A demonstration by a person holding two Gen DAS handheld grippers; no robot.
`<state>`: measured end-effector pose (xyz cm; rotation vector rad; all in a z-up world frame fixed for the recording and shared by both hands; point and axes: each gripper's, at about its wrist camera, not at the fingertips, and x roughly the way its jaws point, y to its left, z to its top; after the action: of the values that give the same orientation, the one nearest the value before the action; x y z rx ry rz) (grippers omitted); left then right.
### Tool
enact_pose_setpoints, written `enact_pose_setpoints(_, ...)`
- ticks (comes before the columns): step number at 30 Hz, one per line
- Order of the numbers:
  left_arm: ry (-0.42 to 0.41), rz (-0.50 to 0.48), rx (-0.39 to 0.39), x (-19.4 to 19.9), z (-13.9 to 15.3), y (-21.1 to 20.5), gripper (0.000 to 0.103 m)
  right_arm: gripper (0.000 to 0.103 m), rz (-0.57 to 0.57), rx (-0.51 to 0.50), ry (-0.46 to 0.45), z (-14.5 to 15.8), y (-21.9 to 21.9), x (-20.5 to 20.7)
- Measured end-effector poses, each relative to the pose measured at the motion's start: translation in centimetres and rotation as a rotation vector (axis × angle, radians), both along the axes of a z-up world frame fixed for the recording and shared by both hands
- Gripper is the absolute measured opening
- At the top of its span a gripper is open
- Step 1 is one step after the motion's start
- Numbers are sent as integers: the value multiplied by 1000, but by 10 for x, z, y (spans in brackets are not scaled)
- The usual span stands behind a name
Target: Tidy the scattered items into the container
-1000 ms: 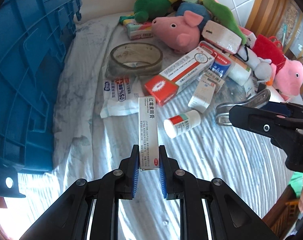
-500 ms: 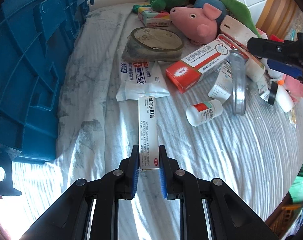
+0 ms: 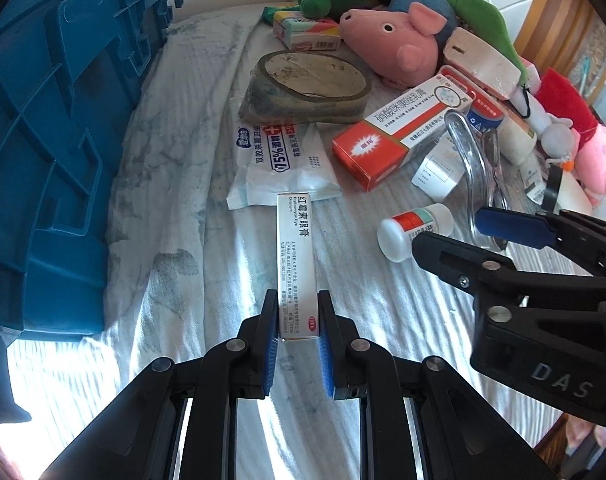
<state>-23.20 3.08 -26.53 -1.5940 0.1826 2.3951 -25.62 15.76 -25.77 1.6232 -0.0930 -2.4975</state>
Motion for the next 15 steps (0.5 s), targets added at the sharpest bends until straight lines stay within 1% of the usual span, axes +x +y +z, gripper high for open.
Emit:
enact_pose_setpoints(2,2,2,-2,0,0,-1,17,60,16,-2,-11,-6,-4,-5)
enact_pose_setpoints(4,2,3,-5,0,-1,-2,17,60,24,17,-27,-13,-7,-9)
enact_pose_setpoints(5,1,2,-7,1,-2,-3,17,57,18,21,-38,-16,-7,-11)
enact_pose_setpoints(6,1,2,-9,1,-2,-3,17,50,9,18,-44,-18,-5,-11)
enact_pose_setpoints(8,10,-2,1,3,0,-3,17,50,10,21,-36,-13,-3,-7)
enact_pose_setpoints(11,31,-11,8,6,8,1,17,50,0,5,5,6,6,1)
enact_pose_setpoints(13,60,-18,11,8,20,6,17,50,-15,-3,50,27,15,8)
enact_pose_setpoints(15,101,-30,19,9,40,13,17,50,-31,-5,100,50,25,15)
